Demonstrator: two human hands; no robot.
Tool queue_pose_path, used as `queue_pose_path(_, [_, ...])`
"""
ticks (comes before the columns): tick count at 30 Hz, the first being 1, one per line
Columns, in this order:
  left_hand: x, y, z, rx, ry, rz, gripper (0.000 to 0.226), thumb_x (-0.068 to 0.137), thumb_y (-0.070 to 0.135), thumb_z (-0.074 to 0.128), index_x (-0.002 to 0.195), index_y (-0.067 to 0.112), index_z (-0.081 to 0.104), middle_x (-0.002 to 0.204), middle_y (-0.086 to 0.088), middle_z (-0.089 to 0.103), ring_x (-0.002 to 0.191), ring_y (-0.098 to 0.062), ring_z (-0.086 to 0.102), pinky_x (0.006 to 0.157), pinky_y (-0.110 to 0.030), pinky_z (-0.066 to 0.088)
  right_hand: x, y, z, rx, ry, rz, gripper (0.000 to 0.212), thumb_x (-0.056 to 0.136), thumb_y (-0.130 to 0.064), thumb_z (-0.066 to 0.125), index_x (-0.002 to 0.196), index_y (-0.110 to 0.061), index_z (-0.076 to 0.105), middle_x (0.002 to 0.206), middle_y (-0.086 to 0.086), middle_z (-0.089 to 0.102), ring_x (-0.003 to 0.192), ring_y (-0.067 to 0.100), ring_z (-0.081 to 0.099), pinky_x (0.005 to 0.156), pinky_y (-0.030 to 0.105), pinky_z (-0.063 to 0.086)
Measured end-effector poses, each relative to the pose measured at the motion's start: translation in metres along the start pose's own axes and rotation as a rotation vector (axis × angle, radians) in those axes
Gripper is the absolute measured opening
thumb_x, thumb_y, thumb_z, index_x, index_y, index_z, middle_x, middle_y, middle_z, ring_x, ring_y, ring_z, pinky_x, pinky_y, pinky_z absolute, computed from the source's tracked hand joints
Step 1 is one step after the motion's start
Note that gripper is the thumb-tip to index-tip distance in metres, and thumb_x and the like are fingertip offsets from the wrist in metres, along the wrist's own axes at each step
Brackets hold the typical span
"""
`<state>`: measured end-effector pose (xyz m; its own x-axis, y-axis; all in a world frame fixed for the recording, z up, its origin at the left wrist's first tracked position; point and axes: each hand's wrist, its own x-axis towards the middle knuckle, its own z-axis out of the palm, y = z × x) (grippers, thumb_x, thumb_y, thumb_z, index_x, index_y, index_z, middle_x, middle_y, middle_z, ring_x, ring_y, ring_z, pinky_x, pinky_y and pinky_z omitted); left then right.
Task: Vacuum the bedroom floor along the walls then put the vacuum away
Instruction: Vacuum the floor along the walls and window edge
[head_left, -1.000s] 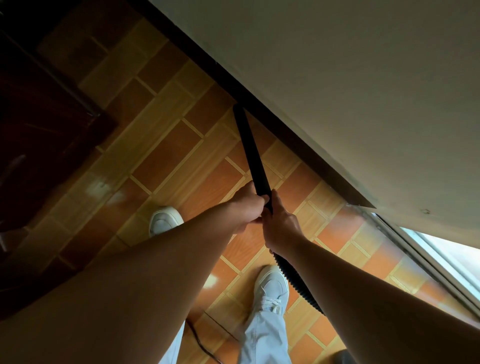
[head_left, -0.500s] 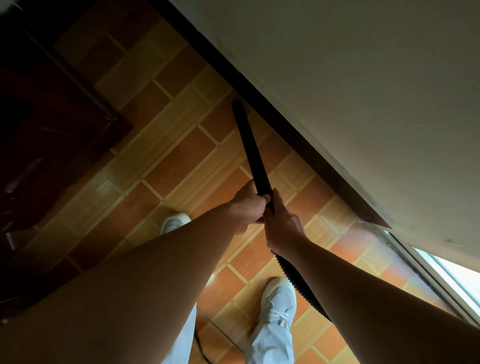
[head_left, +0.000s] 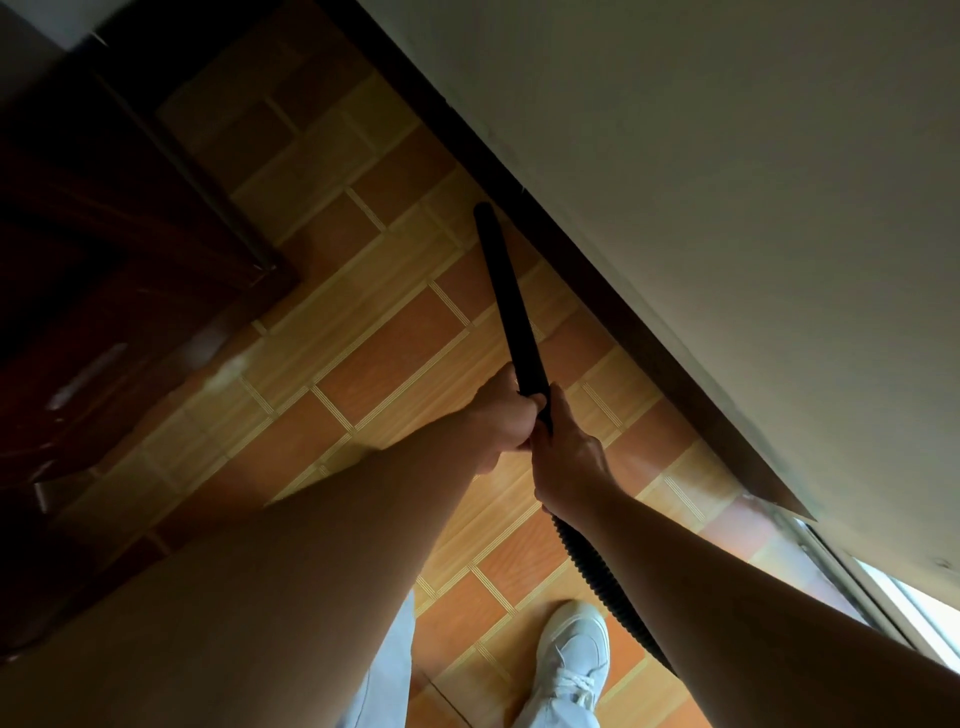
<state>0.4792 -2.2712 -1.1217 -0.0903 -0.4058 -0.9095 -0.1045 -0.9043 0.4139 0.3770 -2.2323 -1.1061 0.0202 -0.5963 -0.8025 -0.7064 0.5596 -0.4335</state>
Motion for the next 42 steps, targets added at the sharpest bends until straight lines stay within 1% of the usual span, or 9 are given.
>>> queue_pose_path(7, [0.014,0.008,-0.023,-0.038,0.009,0.014,0.045,0.108,0.009,0.048,0.150,0.022,0.041,0.137,-0.008,0.060,0.109,-0.021,0.060,0.064,-0.025,0.054,0.017,-0.020,0.008,0.023,0.011,-0.018,0.055,0.112,-0.033,0.032,0.162,-0.040,0.009,0.075,-0.008,0.059,0.048,0.011,0.056,0.053,0.039,0.059])
queue_pose_path(10, [0.020,0.011,-0.031,-0.036,0.019,0.015,0.045,0.107,0.010,0.050,0.149,0.023,0.043,0.139,-0.010,0.060,0.120,-0.027,0.062,0.076,-0.033,0.060,0.022,-0.031,0.010,0.008,-0.003,0.007,0.057,0.112,-0.032,0.032,0.162,-0.041,0.006,0.076,-0.005,0.058,0.051,0.013,0.056,0.053,0.037,0.058])
queue_pose_path(14, [0.025,0.015,-0.043,-0.019,0.038,0.022,0.043,0.105,0.012,0.053,0.146,0.024,0.045,0.136,-0.009,0.062,0.120,-0.030,0.063,0.092,-0.048,0.060,0.029,-0.043,0.016,-0.014,0.010,-0.010,0.057,0.112,-0.030,0.032,0.163,-0.038,0.007,0.074,-0.005,0.058,0.048,0.011,0.054,0.044,0.027,0.051])
queue_pose_path(20, [0.033,0.016,-0.066,-0.043,0.049,0.038,0.046,0.106,0.011,0.052,0.149,0.024,0.043,0.138,-0.009,0.060,0.125,-0.030,0.060,0.094,-0.046,0.059,0.042,-0.061,0.029,-0.066,0.015,-0.004,0.058,0.112,-0.032,0.033,0.162,-0.040,0.004,0.077,-0.005,0.062,0.054,0.017,0.062,0.054,0.041,0.061])
queue_pose_path(23, [0.035,0.015,-0.076,-0.061,0.069,0.036,0.046,0.105,0.010,0.053,0.147,0.025,0.044,0.136,-0.009,0.060,0.126,-0.031,0.059,0.100,-0.052,0.055,0.046,-0.067,0.034,-0.082,0.000,-0.017,0.058,0.112,-0.033,0.034,0.162,-0.040,0.005,0.076,-0.003,0.061,0.052,0.016,0.060,0.051,0.036,0.058])
queue_pose_path(28, [0.034,0.005,-0.092,-0.134,0.090,0.025,0.040,0.105,0.010,0.052,0.141,0.025,0.047,0.130,-0.009,0.063,0.115,-0.027,0.064,0.088,-0.043,0.060,0.045,-0.077,0.041,-0.177,-0.042,-0.115,0.061,0.112,-0.026,0.038,0.164,-0.031,0.006,0.074,-0.021,0.047,0.041,0.005,0.053,0.039,0.019,0.048])
queue_pose_path(34, [0.029,-0.005,-0.110,-0.174,0.109,0.044,0.037,0.105,0.009,0.052,0.139,0.024,0.048,0.124,-0.010,0.066,0.096,-0.020,0.066,0.053,-0.023,0.047,0.045,-0.088,0.051,-0.158,-0.090,-0.138,0.057,0.113,-0.032,0.033,0.163,-0.034,0.008,0.073,-0.019,0.052,0.037,0.003,0.054,0.042,0.023,0.052])
queue_pose_path(37, [0.027,-0.009,-0.118,-0.194,0.133,0.040,0.040,0.105,0.009,0.052,0.142,0.024,0.047,0.123,-0.007,0.066,0.108,-0.022,0.067,0.064,-0.028,0.055,0.047,-0.092,0.057,-0.141,-0.120,-0.127,0.057,0.112,-0.036,0.032,0.163,-0.036,0.008,0.070,-0.015,0.055,0.039,0.003,0.052,0.041,0.022,0.050])
queue_pose_path(42, [0.026,-0.009,-0.128,-0.207,0.136,0.055,0.039,0.104,0.009,0.053,0.141,0.022,0.049,0.122,-0.007,0.067,0.107,-0.022,0.068,0.074,-0.033,0.058,0.051,-0.101,0.064,-0.124,-0.141,-0.119,0.057,0.113,-0.030,0.033,0.164,-0.036,0.008,0.069,-0.012,0.055,0.042,0.005,0.051,0.036,0.017,0.043])
